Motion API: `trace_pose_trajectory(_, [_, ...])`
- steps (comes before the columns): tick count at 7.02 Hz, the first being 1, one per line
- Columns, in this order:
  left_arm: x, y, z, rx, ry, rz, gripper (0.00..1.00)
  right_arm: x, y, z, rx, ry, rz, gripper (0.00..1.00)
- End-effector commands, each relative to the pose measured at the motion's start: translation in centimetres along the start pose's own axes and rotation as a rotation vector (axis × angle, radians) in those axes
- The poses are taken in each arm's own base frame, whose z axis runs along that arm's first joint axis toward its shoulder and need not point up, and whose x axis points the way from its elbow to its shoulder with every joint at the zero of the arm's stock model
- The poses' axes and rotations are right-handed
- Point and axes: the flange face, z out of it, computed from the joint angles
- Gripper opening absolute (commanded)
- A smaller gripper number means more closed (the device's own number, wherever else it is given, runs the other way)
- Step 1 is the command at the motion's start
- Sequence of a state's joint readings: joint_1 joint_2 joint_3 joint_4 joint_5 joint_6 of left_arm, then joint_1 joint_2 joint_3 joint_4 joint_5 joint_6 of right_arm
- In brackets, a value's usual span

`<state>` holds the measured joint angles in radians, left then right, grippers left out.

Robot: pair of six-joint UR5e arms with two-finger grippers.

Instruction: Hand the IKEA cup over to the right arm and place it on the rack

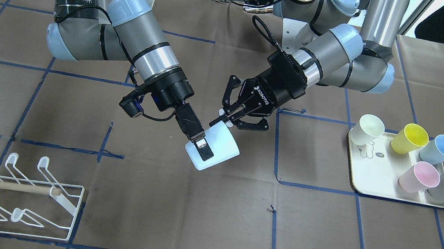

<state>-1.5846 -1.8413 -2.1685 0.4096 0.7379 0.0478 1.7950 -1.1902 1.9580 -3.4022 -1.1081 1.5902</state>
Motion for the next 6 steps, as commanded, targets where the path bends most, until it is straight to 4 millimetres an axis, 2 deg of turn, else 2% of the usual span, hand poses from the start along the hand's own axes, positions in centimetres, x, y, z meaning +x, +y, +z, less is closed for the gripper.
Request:
trace_pose_trajectory(1, [0.05, -0.05, -0.05, 0.001, 0.000, 0.001, 0.06, -0.24, 0.04, -0.06, -0.002, 0.001, 0.005, 0.99])
trace_pose_trajectory(4, [0.05, -0.05, -0.05, 0.001, 0.000, 0.001, 0.06, -0.95, 0.15, -0.05, -0.004, -0.013, 0.021, 0.99])
trace_pose_trajectory(6, [0.05, -0.05, -0.05, 0.001, 0.000, -0.001, 0.07, -0.82, 0.10, 0.07, -0.005, -0.010, 0.022, 0.59])
